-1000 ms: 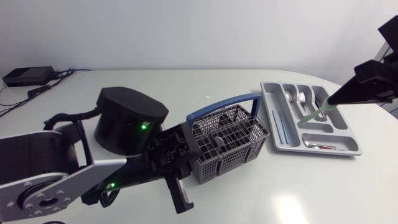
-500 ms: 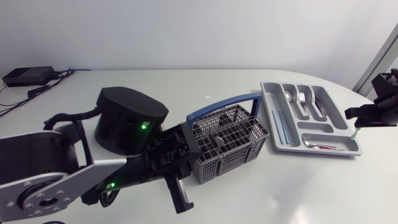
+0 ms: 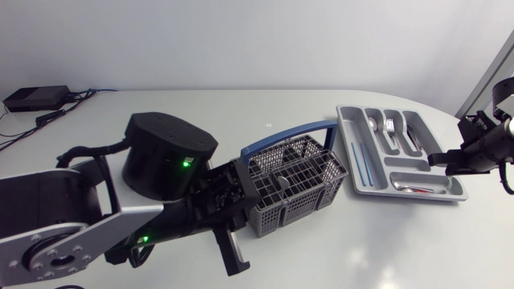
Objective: Unload the cutlery basket into the drawer organizer.
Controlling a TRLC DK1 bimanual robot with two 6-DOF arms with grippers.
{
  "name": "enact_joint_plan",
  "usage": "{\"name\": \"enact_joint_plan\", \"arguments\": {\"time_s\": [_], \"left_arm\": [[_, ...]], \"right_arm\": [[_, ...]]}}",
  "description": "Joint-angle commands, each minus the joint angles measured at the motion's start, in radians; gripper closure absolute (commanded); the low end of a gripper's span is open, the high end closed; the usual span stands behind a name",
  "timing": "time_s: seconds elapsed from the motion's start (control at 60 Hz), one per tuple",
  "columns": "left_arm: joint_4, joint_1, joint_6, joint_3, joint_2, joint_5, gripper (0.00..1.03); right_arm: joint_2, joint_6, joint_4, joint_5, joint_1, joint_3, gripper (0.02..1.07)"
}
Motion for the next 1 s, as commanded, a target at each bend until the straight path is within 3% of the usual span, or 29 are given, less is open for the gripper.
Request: {"name": "enact_joint_plan", "arguments": {"time_s": [0.0, 0.083, 0.167, 0.267, 0.367, 0.5, 0.633, 0.8, 0.983], "left_arm": [[-0.011, -0.014, 0.017, 0.004, 0.005, 0.004, 0.96], [-0.012, -0.021, 0.016, 0.012, 0.013, 0.004, 0.96], [-0.014, -0.024, 0.014, 0.016, 0.016, 0.004, 0.96], [-0.017, -0.024, 0.014, 0.019, 0.019, 0.003, 0.96], [-0.02, -0.022, 0.014, 0.018, 0.017, 0.001, 0.96], [-0.028, -0.016, 0.022, 0.021, 0.007, 0.001, 0.96], [-0.031, -0.013, 0.033, 0.029, 0.001, 0.001, 0.96], [-0.029, -0.017, 0.042, 0.038, 0.011, 0.001, 0.96], [-0.029, -0.022, 0.051, 0.041, 0.016, 0.001, 0.96]], "right_arm": [[0.032, 0.014, 0.021, 0.006, 0.005, -0.036, 1.0], [0.04, 0.026, 0.028, 0.006, 0.031, -0.045, 0.84], [0.031, 0.043, 0.028, 0.003, 0.06, -0.051, 0.81], [0.005, 0.06, 0.018, 0.002, 0.095, -0.045, 0.53], [-0.025, 0.065, 0.009, -0.007, 0.112, -0.031, 0.51], [-0.114, 0.055, -0.02, -0.072, 0.117, -0.03, 0.38], [-0.249, 0.008, -0.057, -0.216, 0.115, -0.053, 0.3], [-0.374, -0.043, -0.098, -0.417, 0.13, -0.089, 0.27], [-0.489, -0.064, -0.107, -0.437, 0.273, -0.145, 0.27]]}}
